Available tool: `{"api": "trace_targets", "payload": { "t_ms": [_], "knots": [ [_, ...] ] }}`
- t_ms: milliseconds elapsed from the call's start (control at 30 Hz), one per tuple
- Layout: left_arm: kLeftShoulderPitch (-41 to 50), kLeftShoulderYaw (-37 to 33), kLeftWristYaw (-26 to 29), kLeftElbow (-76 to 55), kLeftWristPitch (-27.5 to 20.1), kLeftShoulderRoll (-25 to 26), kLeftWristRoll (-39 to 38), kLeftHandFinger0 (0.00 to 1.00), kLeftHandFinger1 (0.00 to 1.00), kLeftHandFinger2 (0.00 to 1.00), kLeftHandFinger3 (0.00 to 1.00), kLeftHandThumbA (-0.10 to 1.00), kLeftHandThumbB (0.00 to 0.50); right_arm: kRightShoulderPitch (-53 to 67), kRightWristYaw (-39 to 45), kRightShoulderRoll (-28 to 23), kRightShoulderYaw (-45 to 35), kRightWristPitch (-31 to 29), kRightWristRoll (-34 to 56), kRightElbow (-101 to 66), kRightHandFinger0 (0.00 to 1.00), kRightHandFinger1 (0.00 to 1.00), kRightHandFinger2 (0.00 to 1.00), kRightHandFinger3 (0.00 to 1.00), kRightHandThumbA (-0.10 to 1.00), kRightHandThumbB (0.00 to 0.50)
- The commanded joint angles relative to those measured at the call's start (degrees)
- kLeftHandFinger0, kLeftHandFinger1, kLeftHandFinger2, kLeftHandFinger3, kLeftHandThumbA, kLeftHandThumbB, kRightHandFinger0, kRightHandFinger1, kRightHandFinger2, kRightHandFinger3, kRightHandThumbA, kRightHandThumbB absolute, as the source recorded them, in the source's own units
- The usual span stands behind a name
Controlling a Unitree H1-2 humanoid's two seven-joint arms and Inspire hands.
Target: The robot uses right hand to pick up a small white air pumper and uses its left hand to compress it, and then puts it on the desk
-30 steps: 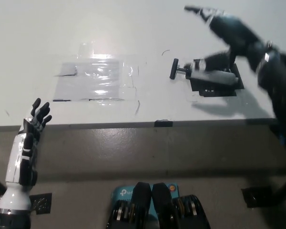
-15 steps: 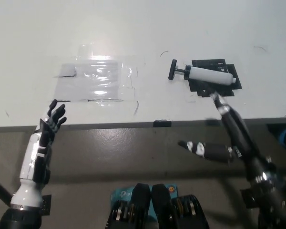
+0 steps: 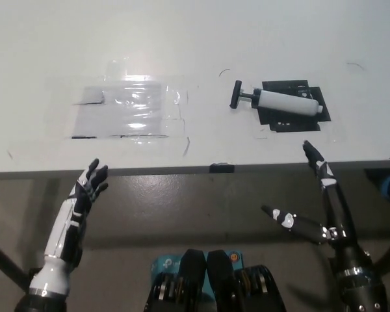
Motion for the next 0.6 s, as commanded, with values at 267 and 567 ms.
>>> {"api": "trace_targets", "payload": {
  "t_ms": [267, 567],
  "knots": [
    [4.37, 0.23, -0.16, 0.88, -4.39, 0.69, 0.03, 1.00, 1.00, 1.00, 1.00, 1.00, 0.282, 4.33, -3.21, -0.43, 2.47, -5.83, 3.34, -2.52, 1.00, 1.00, 1.00, 1.00, 1.00, 0.180],
    [3.43, 0.29, -1.05, 0.86, -3.21, 2.20, -0.36, 1.00, 1.00, 1.00, 1.00, 1.00, 0.285, 5.51, -4.40, -0.15, 4.54, -7.52, 3.68, -1.46, 1.00, 1.00, 1.00, 1.00, 1.00, 0.185]
  ]
}}
